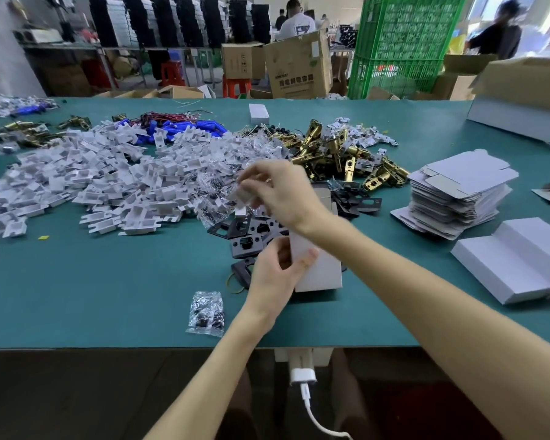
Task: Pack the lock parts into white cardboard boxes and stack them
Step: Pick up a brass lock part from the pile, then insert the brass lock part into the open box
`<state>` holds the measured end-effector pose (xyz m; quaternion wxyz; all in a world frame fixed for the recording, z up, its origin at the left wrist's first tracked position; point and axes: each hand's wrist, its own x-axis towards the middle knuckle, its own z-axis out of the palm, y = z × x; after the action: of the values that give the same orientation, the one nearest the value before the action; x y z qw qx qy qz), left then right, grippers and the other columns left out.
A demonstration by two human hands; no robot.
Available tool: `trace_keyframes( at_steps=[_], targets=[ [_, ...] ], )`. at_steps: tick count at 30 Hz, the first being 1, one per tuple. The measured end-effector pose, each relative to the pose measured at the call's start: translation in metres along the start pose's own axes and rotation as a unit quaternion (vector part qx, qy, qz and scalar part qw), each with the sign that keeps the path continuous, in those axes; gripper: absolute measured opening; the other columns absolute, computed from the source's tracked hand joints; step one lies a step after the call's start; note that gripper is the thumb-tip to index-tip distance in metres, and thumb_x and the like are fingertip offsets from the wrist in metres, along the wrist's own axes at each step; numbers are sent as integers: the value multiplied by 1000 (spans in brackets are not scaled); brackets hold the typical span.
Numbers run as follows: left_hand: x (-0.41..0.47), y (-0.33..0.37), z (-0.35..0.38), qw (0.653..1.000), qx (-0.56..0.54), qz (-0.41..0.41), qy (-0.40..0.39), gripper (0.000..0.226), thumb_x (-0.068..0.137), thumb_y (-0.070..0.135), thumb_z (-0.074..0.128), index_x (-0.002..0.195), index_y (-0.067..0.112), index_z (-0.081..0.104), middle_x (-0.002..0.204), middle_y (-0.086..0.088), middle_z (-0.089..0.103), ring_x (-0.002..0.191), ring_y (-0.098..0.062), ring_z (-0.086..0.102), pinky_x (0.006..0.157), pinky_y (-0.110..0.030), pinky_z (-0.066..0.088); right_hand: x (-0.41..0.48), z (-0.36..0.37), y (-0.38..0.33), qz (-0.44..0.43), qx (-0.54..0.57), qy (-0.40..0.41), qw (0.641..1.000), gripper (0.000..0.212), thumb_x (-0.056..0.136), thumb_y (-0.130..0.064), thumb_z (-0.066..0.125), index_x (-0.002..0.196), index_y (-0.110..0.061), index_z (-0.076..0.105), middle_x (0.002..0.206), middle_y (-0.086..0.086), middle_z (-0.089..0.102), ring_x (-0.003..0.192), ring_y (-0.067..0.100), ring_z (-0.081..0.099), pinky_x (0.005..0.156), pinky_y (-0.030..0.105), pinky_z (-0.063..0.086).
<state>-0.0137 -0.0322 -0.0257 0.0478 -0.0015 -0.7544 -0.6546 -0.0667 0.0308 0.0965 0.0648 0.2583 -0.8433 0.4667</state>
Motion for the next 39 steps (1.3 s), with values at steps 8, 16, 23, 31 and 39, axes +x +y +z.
trace_keyframes(
  at_steps=[8,16,23,31,39],
  targets=[
    [-7,7,-1,993,-119,1,-19,40,87,30,79,119,11,64,110,0,79,101,-13,75,79,-24,59,-13,-86,25,-3,-179,-2,984,14,95,-7,70,107,-13,66,81,-7,71,67,5,67,59,18,52],
    [-8,9,-1,993,-120,4,-20,38,90,26,78,122,10,63,114,-2,78,102,-13,75,80,-24,59,-29,-88,36,-15,-283,-72,956,13,88,-8,75,100,-14,73,93,0,71,90,19,63,85,42,53],
    [-9,8,-1,992,-122,11,-19,45,86,32,79,122,10,63,114,-3,77,103,-13,75,82,-26,60,-31,-87,34,-38,-342,-100,933,5,93,-15,73,95,-18,77,89,-3,70,101,17,57,88,39,50],
    [-7,6,-1,992,-127,3,-24,52,80,40,80,120,12,63,114,-2,78,104,-15,75,83,-28,61,-32,-87,17,-30,-383,-113,917,25,103,-14,56,113,-23,77,115,0,71,107,24,64,92,42,52],
    [-6,0,-1,998,-57,25,-24,14,93,19,77,97,19,63,80,11,68,74,0,61,69,-20,48,-19,0,-23,-95,-394,-122,906,12,96,-8,62,104,-12,70,103,7,70,98,29,66,86,42,56]
  ],
)
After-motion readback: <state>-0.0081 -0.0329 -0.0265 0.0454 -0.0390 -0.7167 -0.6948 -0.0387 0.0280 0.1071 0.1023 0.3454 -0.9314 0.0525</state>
